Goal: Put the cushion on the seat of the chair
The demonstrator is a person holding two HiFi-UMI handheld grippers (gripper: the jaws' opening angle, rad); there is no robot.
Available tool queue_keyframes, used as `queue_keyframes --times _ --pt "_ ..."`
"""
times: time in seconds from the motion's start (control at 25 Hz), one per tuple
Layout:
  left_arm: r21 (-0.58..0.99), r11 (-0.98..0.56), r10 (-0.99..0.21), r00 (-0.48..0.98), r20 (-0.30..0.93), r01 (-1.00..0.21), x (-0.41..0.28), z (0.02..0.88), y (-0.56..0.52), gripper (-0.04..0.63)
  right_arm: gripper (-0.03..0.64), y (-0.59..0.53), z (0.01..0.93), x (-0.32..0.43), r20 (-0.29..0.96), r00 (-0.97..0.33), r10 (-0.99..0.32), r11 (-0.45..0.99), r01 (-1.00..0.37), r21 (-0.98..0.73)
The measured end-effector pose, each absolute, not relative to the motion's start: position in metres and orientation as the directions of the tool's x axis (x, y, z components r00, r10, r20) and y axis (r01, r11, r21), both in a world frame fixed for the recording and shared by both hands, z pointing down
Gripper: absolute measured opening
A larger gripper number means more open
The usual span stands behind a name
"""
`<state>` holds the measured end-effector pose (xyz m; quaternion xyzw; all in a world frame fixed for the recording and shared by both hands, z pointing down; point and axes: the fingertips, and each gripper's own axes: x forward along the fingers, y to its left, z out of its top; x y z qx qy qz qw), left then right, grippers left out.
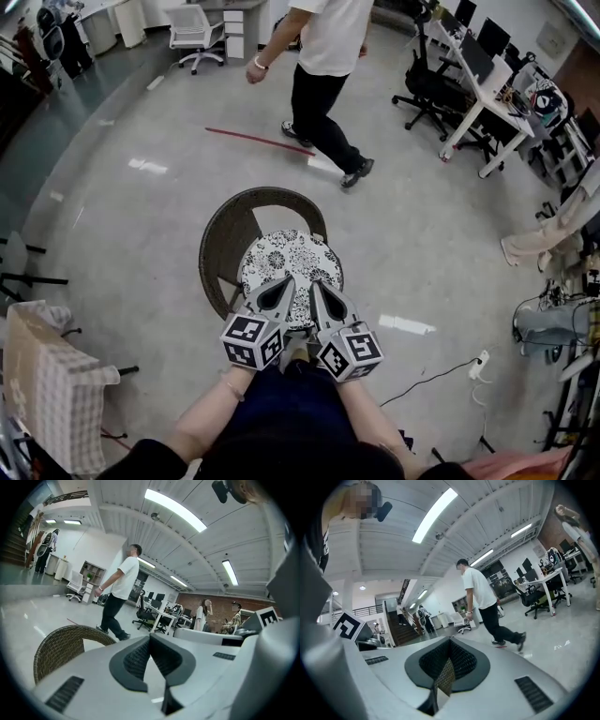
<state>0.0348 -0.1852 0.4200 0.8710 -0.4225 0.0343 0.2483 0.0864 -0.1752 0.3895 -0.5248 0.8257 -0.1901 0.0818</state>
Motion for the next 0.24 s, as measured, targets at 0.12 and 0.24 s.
queue_keyframes --times 0.12,0.24 --pt "0.409 -0.516 -0.716 0.641 0.275 -0.752 0.0355 0.423 -0.1841 0.015 0.025 -0.1771 0.3894 0.0862 0.065 -0.439 -0.896 0.38 -0.834 -0.399" --pt "0.412 -0.52 -0.711 0.646 0.277 -0.749 0.0372 0.4236 -0.182 0.017 0.025 -0.1793 0.3924 0.0896 0.077 -0.432 -0.898 0.367 -0.836 -0.408"
